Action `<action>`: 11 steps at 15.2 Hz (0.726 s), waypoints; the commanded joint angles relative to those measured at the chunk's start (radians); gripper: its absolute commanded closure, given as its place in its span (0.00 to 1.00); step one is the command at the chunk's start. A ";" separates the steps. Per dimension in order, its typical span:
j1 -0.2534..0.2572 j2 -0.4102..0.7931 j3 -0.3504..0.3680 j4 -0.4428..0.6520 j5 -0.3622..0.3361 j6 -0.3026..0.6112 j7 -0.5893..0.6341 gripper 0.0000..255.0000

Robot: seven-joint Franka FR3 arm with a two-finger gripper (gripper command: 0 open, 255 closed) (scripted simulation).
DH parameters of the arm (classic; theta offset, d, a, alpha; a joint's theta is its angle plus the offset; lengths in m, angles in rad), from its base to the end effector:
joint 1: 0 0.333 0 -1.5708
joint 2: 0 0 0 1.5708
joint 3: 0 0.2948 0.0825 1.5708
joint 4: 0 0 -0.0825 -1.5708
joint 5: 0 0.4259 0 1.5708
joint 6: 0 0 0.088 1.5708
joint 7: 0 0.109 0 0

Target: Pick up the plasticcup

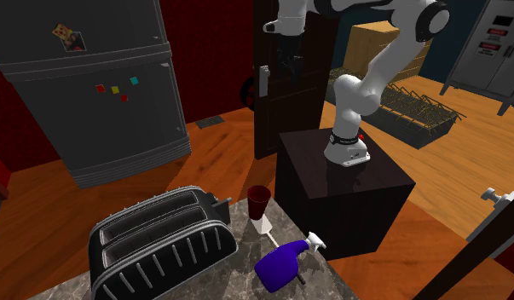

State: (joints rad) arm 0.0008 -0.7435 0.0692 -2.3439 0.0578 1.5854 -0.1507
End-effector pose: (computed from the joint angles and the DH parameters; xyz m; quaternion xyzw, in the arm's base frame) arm 0.3746 0.0365 0.5646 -0.9949 -0.1002 0.0078 0.0059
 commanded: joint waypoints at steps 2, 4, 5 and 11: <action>0.005 0.010 0.019 -0.016 0.007 0.028 0.016 0.00; 0.016 0.034 0.056 -0.045 0.019 0.085 0.050 0.00; 0.021 0.049 0.075 -0.058 0.024 0.114 0.066 0.00; 0.045 0.170 0.191 -0.104 0.042 0.289 0.171 0.00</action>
State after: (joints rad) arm 0.0401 -0.5984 0.2355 -2.4391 0.0959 1.8384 -0.0035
